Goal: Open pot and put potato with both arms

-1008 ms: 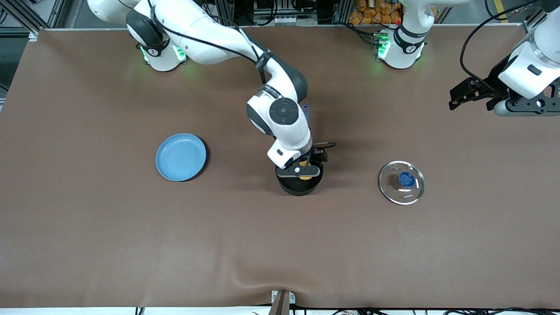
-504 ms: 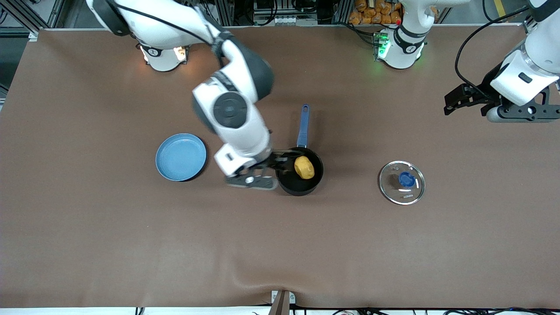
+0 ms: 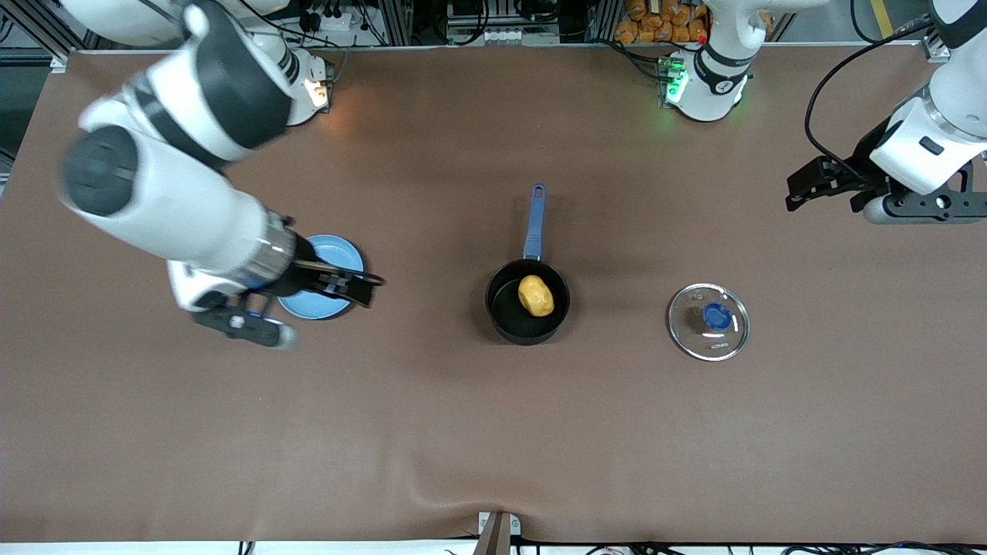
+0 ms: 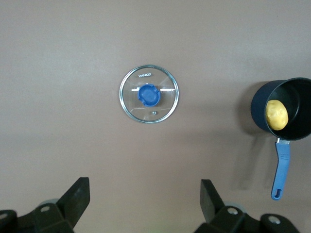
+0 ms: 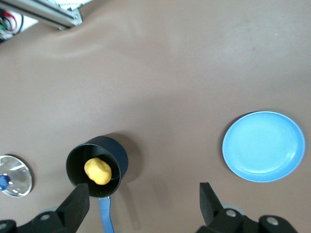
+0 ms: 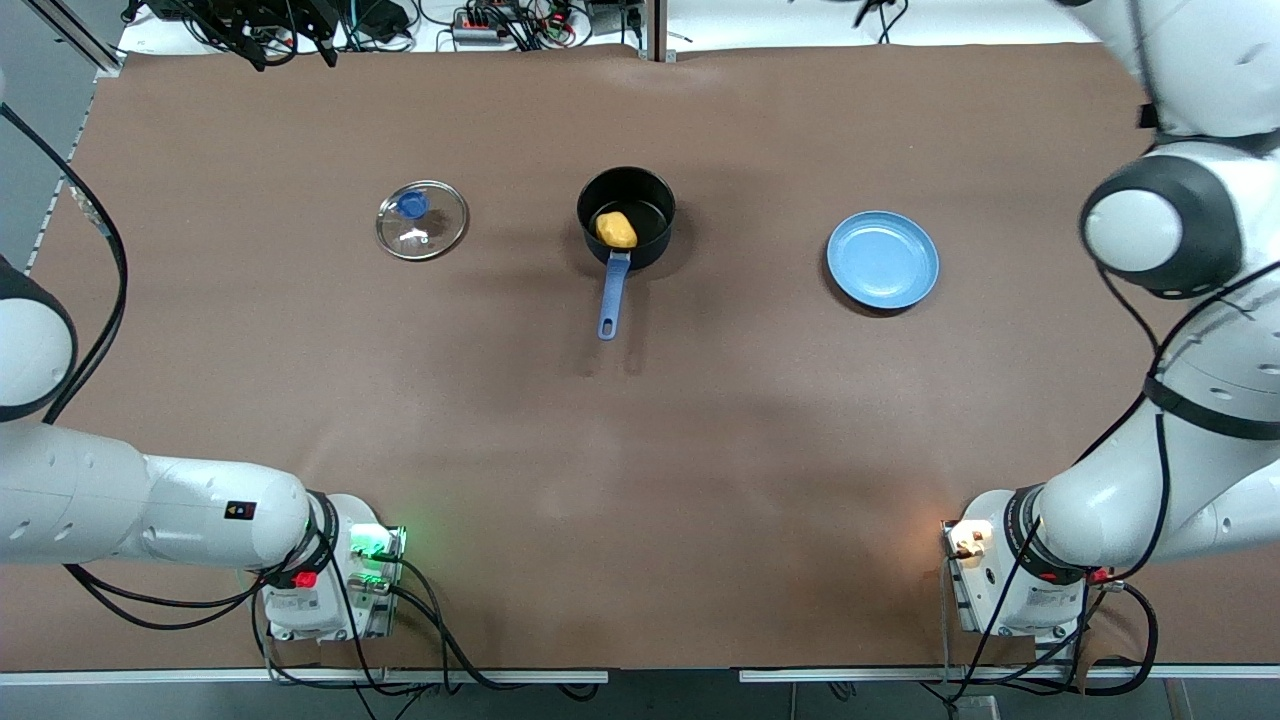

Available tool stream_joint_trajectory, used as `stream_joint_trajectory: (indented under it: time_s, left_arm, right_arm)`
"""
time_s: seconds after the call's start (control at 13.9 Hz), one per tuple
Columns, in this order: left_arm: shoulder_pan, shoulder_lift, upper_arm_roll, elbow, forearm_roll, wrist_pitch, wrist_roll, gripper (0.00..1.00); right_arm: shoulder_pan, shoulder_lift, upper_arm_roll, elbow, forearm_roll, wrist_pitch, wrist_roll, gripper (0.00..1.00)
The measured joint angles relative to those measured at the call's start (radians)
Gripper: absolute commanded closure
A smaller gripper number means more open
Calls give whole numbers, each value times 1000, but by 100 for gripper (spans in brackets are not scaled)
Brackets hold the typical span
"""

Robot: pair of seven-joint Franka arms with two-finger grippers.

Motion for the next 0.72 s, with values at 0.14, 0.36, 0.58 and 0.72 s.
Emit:
stream_joint_trajectory:
  time_s: [0.14,0.36,0.58,0.72]
  left_arm:
    - [1,4,0,4,0,6,0,0]
    - [4,7,1,9,0,8,0,0]
    - [6,7,2,18,0,9,0,0]
    - [8,7,2,27,0,9,0,0]
  right_arm:
    - [-52,-35,36,0,-33,-38,-1,0]
    - [-61,-97,49,-5,-142,-129,-102,0]
    - [-74,-167,32,-16,-156,-241,-298,0]
    - [-81,-205,-24,-20,-151,-290,-458,0]
